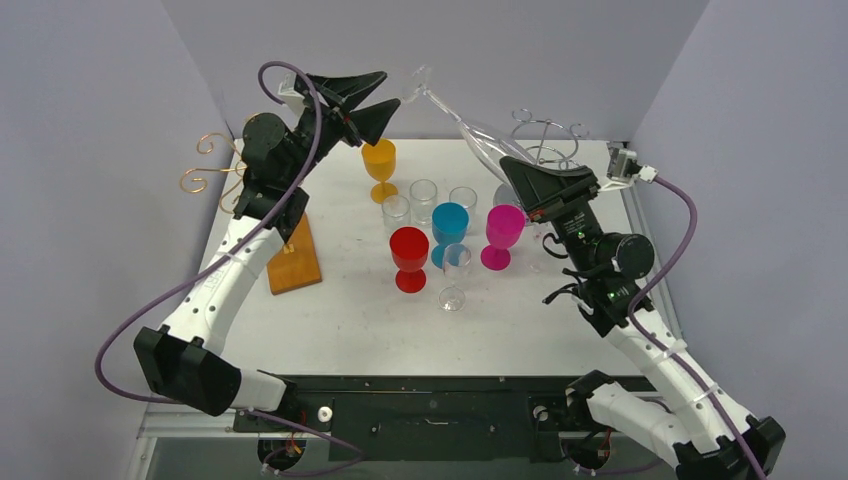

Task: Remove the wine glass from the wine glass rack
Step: Place the wine glass at the center of the board.

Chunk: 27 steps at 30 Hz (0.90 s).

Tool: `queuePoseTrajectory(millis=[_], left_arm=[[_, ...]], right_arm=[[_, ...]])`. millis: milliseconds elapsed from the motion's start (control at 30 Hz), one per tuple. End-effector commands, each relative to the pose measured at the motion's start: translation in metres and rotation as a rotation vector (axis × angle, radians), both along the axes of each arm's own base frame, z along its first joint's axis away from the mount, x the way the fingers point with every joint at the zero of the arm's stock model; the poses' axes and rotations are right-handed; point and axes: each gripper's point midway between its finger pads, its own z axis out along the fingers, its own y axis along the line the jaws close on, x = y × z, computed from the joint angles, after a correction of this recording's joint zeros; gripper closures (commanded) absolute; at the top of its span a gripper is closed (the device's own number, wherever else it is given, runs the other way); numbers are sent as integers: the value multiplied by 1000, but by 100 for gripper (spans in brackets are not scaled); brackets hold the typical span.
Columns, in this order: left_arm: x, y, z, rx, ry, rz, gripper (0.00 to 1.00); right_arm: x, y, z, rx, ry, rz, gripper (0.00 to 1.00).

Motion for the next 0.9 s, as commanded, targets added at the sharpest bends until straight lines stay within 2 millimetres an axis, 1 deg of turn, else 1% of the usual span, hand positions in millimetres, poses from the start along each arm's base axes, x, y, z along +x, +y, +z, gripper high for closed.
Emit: queuePoseTrajectory(millis=[0,33,67,100,133,167,200,233,267,300,333,367,400,433,467,500,533,567,600,633,667,700,733,767,800,833,867], left_arm=[[-6,18,1,68,-77,64,44],[-2,22,-5,96,-79,85,42],[-3,25,-6,108,-86,92,40],[0,29,-9,135,-96,110,37],[-1,29,-11,151,-104,107,34],[1,32,-14,182,-118,120,32],[1,34,-15,200,-126,122,29],[1,35,-18,238,-142,132,27],[0,36,-19,262,-156,136,22],[0,36,-23,312,-175,147,20],[-3,36,-23,355,-209,157,16],[-4,37,-24,382,-217,159,14],[-8,37,-21,423,-264,166,10],[-9,36,-25,455,-263,162,9],[-12,36,-24,501,-307,169,6],[-14,35,-29,532,-300,157,5],[-16,35,-35,576,-308,154,3],[-20,35,-34,589,-320,152,3],[-22,35,-38,621,-329,152,0],[-26,36,-37,637,-341,155,3],[-28,36,-42,674,-344,154,3],[-32,37,-41,689,-357,161,4],[-34,39,-46,726,-361,162,4],[-38,40,-45,741,-369,170,4],[-39,42,-51,777,-372,171,4],[-43,45,-50,793,-379,179,4],[-45,46,-56,831,-381,177,4]], right_arm=[[-25,-32,37,-14,-60,-103,100],[-27,-35,37,-42,-29,-116,100],[-30,-39,39,-63,-33,-137,100],[-29,-41,35,-95,7,-150,100],[-30,-43,25,-144,49,-165,100],[-36,-48,33,-162,37,-187,100],[-35,-51,19,-211,96,-198,100],[-41,-56,25,-235,90,-219,100],[-41,-58,9,-286,152,-229,100],[-49,-65,17,-303,138,-246,100],[-49,-67,1,-354,203,-254,100],[-56,-73,7,-376,196,-269,100],[-63,-79,3,-411,231,-279,100],[-65,-82,-1,-443,245,-290,100],[-72,-89,-6,-476,285,-303,100],[-73,-92,-10,-504,305,-313,100],[-80,-99,-16,-534,347,-326,100],[-80,-102,-20,-555,367,-333,100],[-85,-108,-28,-585,414,-346,100],[-87,-111,-42,-628,466,-346,100],[-89,-115,-41,-635,478,-355,100],[-91,-117,-55,-675,532,-355,100],[-93,-119,-57,-687,543,-358,100],[-94,-121,-68,-723,587,-353,100],[-95,-122,-73,-743,601,-352,100],[-96,-123,-84,-781,642,-343,100],[-97,-123,-90,-806,660,-339,100]])
